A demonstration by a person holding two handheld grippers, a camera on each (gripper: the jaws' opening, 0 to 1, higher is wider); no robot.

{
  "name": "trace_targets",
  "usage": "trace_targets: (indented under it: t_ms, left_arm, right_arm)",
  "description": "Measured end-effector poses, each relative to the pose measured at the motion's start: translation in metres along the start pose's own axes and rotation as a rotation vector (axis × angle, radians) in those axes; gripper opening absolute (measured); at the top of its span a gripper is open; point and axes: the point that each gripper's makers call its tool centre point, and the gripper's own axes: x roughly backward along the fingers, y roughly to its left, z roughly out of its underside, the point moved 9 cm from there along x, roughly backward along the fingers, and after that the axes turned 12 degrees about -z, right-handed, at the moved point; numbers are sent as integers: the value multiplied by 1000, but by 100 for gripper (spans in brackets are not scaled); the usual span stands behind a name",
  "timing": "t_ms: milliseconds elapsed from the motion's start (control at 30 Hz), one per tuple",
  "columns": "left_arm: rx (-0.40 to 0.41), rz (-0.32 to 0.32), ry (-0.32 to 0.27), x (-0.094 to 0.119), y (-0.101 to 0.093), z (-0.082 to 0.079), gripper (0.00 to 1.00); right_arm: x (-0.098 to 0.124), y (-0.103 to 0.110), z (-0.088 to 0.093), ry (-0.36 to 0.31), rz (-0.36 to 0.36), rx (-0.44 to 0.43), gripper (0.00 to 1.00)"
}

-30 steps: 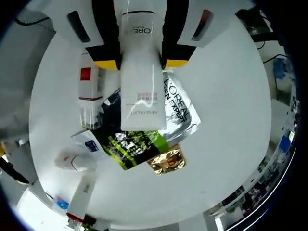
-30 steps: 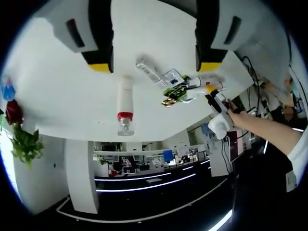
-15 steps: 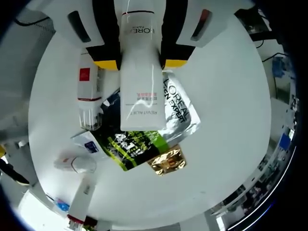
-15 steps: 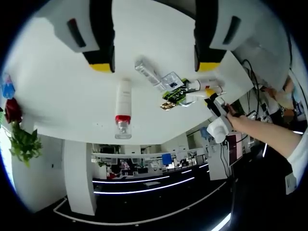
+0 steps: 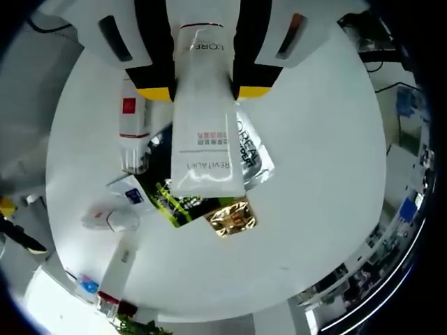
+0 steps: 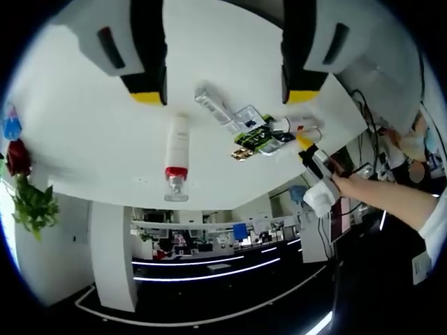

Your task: Arrange the skincare products in the storage area until every visible bottle or jar stands upright without overlapping.

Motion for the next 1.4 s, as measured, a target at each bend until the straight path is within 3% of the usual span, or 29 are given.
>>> trace_targets:
  t_ms: [200, 533, 833, 1233, 1400]
  left_arm:
    - [20, -10, -33, 10, 2, 3, 29]
    - [108, -12, -149, 37, 5, 9, 29]
    - [135, -17, -191, 54, 2, 16, 28]
    - [183, -9, -293, 77, -6, 8, 28]
    - [198, -14, -363, 97, -12, -3, 28]
  right_arm:
    - [0, 1, 0, -1, -3, 8, 67]
    - [-1, 4, 0, 7, -13, 30, 66]
    - [-1, 7, -1, 13, -19, 60, 64]
    - [-1, 8, 0, 15, -20, 67, 63]
    - [-2, 8, -1, 18, -21, 77, 61]
